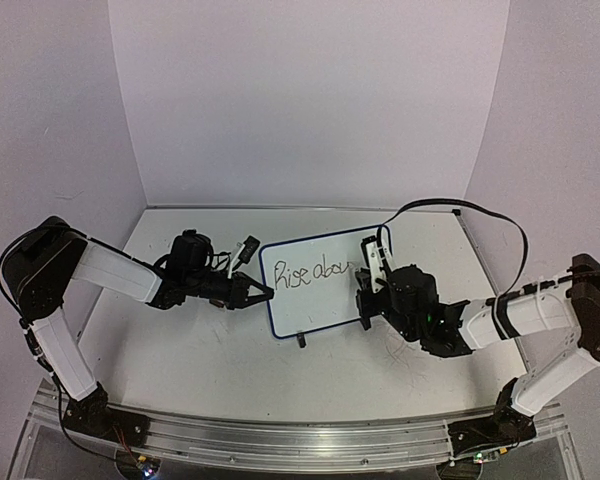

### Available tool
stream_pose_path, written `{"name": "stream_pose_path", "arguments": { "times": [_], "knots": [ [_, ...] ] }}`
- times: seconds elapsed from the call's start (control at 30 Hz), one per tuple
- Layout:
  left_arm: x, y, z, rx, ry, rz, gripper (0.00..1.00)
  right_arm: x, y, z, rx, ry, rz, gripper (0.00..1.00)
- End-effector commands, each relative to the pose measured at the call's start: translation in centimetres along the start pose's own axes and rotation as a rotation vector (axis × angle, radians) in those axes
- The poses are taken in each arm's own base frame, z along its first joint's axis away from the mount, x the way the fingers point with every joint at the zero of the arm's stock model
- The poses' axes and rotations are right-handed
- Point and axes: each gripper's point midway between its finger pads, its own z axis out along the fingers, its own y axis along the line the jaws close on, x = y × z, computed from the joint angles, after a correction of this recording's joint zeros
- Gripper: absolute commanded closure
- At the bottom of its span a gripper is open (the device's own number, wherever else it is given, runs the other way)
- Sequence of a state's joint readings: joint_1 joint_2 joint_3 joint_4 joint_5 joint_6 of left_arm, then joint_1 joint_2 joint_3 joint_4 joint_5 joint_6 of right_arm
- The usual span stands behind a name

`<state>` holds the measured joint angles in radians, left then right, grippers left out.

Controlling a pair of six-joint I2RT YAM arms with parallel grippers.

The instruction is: Write a sentence on the whiteboard

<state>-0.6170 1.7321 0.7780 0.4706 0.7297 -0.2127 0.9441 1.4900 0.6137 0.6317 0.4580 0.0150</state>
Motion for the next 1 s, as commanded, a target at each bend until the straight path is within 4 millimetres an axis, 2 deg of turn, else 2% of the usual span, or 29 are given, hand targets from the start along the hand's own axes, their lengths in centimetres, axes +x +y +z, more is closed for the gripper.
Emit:
{"name": "stream_pose_path", "arguments": {
  "times": [0.0,0.07,0.17,0.27,0.5,0.97],
  "knots": [
    [0.1,1.3,-0.2,-0.079,0.015,0.01,1.0,-2.4,-0.3,0.5,0.017,-0.058,-0.003,1.0],
    [0.1,1.3,-0.1,-0.08,0.016,0.01,1.0,-2.9,0.1,-0.8,-0.033,-0.084,0.002,1.0],
    [0.1,1.3,-0.2,-0.082,0.016,0.01,1.0,-2.4,-0.5,-2.4,-0.048,-0.091,0.02,1.0],
    [0.2,1.4,0.0,-0.078,0.018,0.01,1.0,-1.6,-0.4,-1.9,-0.053,-0.065,0.005,1.0],
    [0.1,1.3,-0.3,-0.085,0.014,0.013,1.0,-1.1,-0.2,-0.8,-0.053,-0.043,0.01,1.0],
    [0.2,1.2,-0.2,-0.08,0.017,0.013,1.0,-1.5,0.1,-0.2,-0.056,-0.058,0.02,1.0]
  ]
}}
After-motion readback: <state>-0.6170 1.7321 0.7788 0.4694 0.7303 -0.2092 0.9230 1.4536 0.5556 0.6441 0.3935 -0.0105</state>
